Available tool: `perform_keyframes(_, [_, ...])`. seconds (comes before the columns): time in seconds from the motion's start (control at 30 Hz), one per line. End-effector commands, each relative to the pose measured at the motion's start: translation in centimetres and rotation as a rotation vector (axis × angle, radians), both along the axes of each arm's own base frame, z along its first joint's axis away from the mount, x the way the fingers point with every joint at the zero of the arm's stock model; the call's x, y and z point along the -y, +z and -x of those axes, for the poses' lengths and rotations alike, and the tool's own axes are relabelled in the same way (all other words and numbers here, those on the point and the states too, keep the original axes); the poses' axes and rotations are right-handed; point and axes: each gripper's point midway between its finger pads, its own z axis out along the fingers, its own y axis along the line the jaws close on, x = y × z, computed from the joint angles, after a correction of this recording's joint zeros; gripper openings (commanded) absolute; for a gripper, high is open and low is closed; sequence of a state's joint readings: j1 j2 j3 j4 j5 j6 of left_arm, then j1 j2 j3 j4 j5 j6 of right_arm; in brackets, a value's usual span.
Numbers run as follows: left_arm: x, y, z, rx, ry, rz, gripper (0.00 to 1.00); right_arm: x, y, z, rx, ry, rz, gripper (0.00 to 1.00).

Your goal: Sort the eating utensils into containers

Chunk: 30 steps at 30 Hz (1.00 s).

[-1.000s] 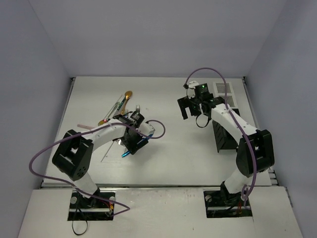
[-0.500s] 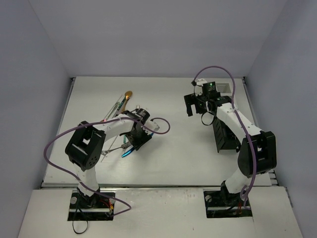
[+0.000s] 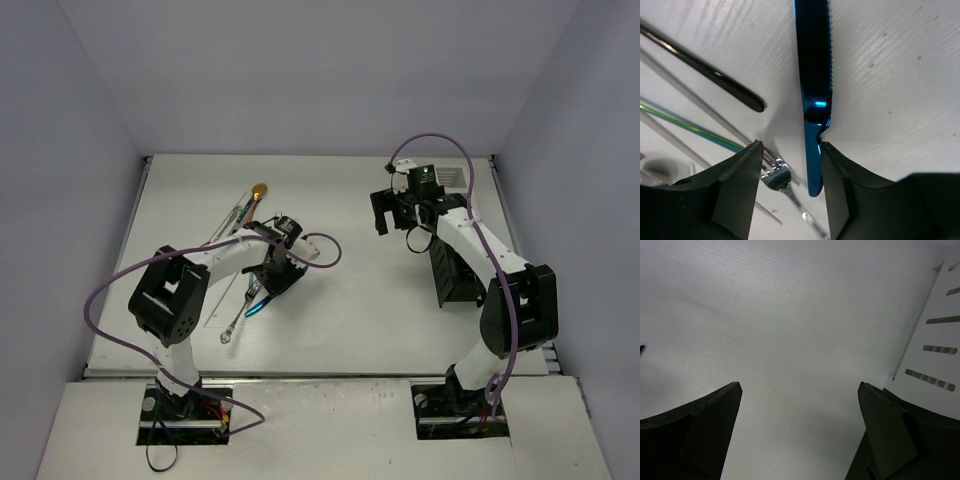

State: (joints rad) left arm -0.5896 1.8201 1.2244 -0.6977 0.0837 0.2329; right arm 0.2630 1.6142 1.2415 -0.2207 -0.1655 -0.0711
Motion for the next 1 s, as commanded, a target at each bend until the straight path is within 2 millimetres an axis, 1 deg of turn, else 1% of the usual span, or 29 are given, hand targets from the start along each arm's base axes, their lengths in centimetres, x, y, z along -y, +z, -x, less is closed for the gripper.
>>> perform_keyframes(0.0, [-0.3, 3.8, -1.3, 0.125, 0.017, 0.019, 0.46, -0.5, 2.9, -0.9, 0.085, 0.001, -0.041, 1.00])
perform_keyframes(0.1, [-0.7, 4.4, -1.4, 0.142, 0.019, 0.008, 0.46, -0.5, 2.8, -0.9, 0.083, 0.003, -0.041, 1.00])
perform_keyframes(0.23, [-0.7, 5.6, -1.5, 0.176, 0.012, 0.029, 0.46, -0.5, 2.6, -0.9, 0.078, 0.004, -0.041, 1.00])
perform_keyframes(0.3, [-0.5, 6.1, -1.4, 0.184, 0.005, 0.043, 0.46, -0.6, 2.5, -0.9, 0.076, 0.004, -0.040, 1.00])
perform_keyframes(0.37, [0.3, 6.2, -0.8, 0.154, -0.014, 0.080, 0.46, -0.6, 2.4, -0.9, 0.073, 0.006, -0.040, 1.00])
perform_keyframes(0.5, [1.1, 4.7, 0.3, 0.069, -0.029, 0.090, 0.43, -0.7, 2.0, -1.0, 0.061, 0.007, -0.042, 1.00])
perform_keyframes(0.67, [1.3, 2.1, 1.6, -0.046, -0.023, 0.074, 0.33, -0.7, 2.1, -1.0, 0.064, 0.005, -0.041, 1.00])
perform_keyframes(0.7, [1.3, 1.6, 1.7, -0.062, -0.023, 0.066, 0.30, -0.7, 2.1, -1.0, 0.066, 0.005, -0.041, 1.00])
perform_keyframes(0.97, [1.2, -0.5, 2.2, -0.156, -0.019, 0.017, 0.24, -0.7, 2.3, -0.9, 0.069, 0.006, -0.048, 1.00])
